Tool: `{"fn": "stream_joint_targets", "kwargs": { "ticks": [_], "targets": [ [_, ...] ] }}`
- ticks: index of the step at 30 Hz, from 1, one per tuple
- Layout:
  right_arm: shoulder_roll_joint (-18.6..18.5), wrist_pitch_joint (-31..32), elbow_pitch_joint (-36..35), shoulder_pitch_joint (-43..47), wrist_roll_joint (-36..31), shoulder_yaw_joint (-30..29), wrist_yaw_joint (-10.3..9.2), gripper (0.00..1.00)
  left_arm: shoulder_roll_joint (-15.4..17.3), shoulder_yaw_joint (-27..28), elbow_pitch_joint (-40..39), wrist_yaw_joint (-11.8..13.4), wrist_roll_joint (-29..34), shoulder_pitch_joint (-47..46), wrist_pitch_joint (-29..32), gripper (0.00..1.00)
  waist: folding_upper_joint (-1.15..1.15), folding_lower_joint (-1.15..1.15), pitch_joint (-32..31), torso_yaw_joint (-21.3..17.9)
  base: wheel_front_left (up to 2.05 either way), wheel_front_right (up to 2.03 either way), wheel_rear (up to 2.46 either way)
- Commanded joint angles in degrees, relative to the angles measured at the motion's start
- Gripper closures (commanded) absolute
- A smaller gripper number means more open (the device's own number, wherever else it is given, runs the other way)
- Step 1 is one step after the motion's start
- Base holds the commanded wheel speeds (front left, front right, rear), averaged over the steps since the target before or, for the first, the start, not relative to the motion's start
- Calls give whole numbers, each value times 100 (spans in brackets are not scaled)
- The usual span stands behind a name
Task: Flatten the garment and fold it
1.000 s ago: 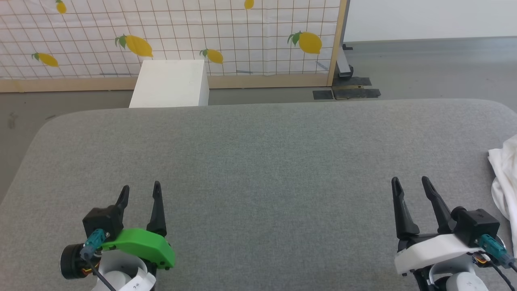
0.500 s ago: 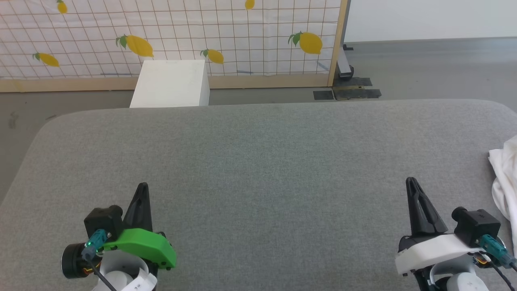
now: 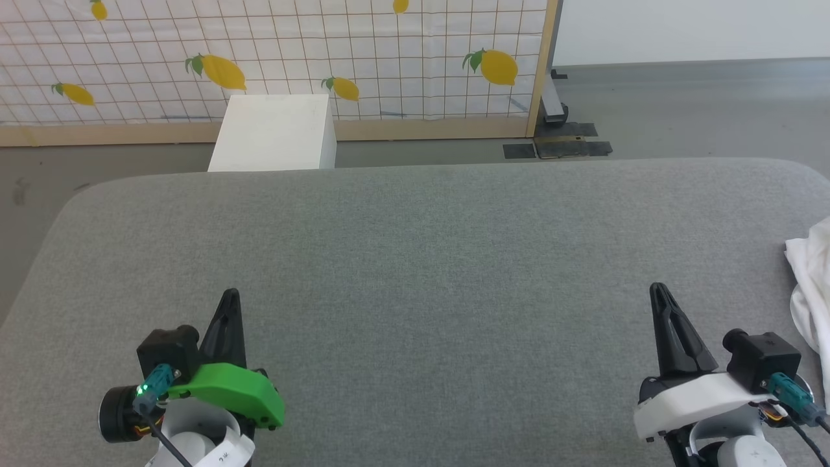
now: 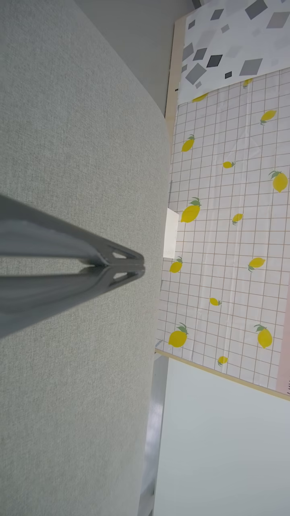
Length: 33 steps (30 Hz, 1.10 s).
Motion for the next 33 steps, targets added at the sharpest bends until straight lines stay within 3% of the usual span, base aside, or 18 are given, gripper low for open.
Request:
{"fn": "stream_joint_targets", "kwargs": {
  "ticks": [1,33],
  "targets": [
    [1,38,-49,23,-60,16,-1,100,-31,30,-36,-46,102,63,23,100,7,0,2,0,0,0,0],
    [3,350,-306,67,-351,55,-3,100,-262,277,-291,-214,627,184,268,100,21,0,43,-2,0,0,0]
  ]
}}
